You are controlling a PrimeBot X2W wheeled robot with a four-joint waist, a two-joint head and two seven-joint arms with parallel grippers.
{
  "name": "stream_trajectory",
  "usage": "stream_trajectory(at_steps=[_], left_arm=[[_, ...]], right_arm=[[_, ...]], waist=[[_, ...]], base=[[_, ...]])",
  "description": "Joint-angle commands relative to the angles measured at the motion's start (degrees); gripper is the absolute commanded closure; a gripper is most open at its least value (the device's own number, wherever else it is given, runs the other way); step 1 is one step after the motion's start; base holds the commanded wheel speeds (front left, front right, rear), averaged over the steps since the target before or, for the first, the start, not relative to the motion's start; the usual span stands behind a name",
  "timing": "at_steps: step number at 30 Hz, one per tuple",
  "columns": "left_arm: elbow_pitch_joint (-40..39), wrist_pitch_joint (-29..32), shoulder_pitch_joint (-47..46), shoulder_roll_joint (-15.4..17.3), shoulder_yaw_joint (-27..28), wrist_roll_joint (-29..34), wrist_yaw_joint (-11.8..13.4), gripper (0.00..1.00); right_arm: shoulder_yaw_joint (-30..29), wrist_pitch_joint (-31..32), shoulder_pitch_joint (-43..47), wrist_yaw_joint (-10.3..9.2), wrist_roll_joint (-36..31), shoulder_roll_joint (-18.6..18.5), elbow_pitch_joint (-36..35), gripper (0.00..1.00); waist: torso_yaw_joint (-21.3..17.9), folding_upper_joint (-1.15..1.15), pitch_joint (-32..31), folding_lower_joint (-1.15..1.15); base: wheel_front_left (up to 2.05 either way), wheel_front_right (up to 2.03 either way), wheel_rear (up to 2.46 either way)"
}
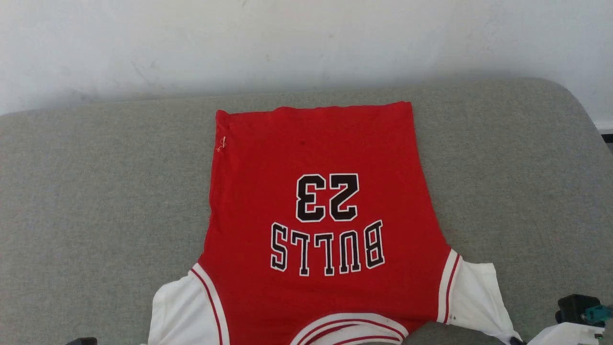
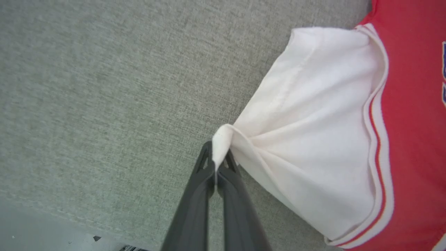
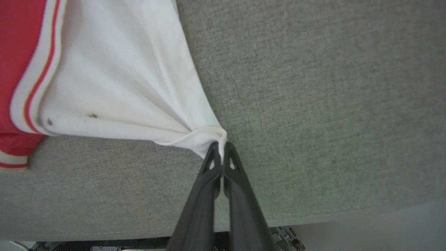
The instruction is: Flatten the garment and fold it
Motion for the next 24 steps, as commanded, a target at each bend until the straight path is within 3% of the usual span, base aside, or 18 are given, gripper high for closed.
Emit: stream_trajectory(at_steps=[1,2,10,16,24], left_arm=[[0.5,-0.59,-0.74,-0.19,0.13,0.32,-0.24,1.0],[0.56,-1.11,-0.85,-0.38,0.14,0.26,-0.44,1.0],[-0.19,-2.72,-1.72,-0.74,-1.12,1.19,-1.01,1.0],[-0.85,-3.09,-3.64,-1.02,-2.19,1.52,-1.61,1.0],[-2.84,-3.4,-8.31,-1.79,-4.4,2.32,-2.65,1.0]], right_arm=[[0.09,-0.71,0.41,-0.08,0.57,0.04,0.34,0.57],[0.19,-1.84,0.37,-0.08,0.95,0.04,0.03,0.0],[-1.21,-17.14,-2.27,-0.08,1.96,0.04,-4.14,0.0],[0.82,-26.51,-11.8,-0.08,-0.89,-0.21,-5.55,0.0],[2.34,-28.46,-32.89,-0.08,-1.14,-6.18,6.44,0.0]], waist=[[0.03,0.0,-0.12,0.0],[0.1,0.0,-0.21,0.0],[1.96,0.0,-0.06,0.0],[3.85,0.0,2.38,0.0],[8.03,0.0,8.96,0.0]], base=[[0.0,0.0,0.0],[0.0,0.0,0.0],[0.0,0.0,0.0],[0.0,0.0,0.0],[0.0,0.0,0.0]])
